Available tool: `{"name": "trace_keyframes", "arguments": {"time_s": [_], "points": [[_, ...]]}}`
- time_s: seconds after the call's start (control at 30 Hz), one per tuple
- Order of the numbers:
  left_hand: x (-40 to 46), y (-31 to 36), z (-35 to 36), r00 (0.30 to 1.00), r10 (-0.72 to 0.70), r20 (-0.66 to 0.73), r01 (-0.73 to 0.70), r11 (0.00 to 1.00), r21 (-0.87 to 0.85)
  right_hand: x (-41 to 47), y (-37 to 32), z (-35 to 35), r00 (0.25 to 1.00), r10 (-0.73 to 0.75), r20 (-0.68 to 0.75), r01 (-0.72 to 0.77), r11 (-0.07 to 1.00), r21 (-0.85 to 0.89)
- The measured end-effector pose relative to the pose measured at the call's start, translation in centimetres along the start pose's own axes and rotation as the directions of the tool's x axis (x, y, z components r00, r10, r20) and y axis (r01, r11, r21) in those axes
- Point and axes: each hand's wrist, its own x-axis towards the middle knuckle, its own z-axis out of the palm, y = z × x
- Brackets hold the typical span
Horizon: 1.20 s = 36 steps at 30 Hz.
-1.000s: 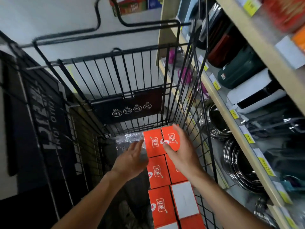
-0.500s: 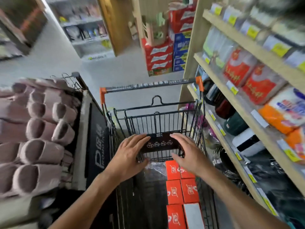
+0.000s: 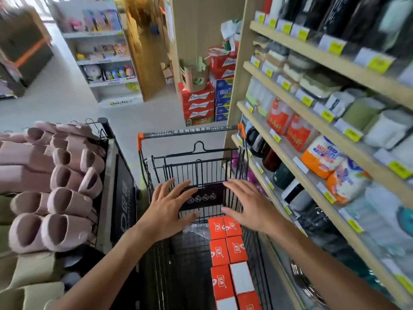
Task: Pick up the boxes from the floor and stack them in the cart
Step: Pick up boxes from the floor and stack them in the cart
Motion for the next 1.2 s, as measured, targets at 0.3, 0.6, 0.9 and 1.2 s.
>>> {"name": "trace_keyframes", "arguments": {"time_s": [0.3, 0.6, 0.9, 1.2], "points": [[-4.1, 3.8, -1.1, 0.972, 0.235, -0.009, -0.236, 0.97, -0.057, -12.7, -4.1, -3.2, 0.972, 0.226, -0.069, -0.232, 0.968, -0.095], [-5.0, 14.5, 0.2, 0.841, 0.538, 0.054, -0.526, 0.837, -0.15, -28.7, -4.8, -3.9, 0.825, 0.547, -0.145, -0.561, 0.824, -0.084], [-6.9, 28.7, 4.0, 0.644, 0.754, 0.132, -0.735, 0.657, -0.168, -44.6, -3.9, -3.8, 0.6, 0.755, -0.265, -0.781, 0.625, 0.011], [-15.3, 48.5, 8.3, 0.336, 0.917, 0.214, -0.91, 0.374, -0.176, -67.2, -4.2, -2.1, 0.292, 0.897, -0.332, -0.931, 0.346, 0.115]]}}
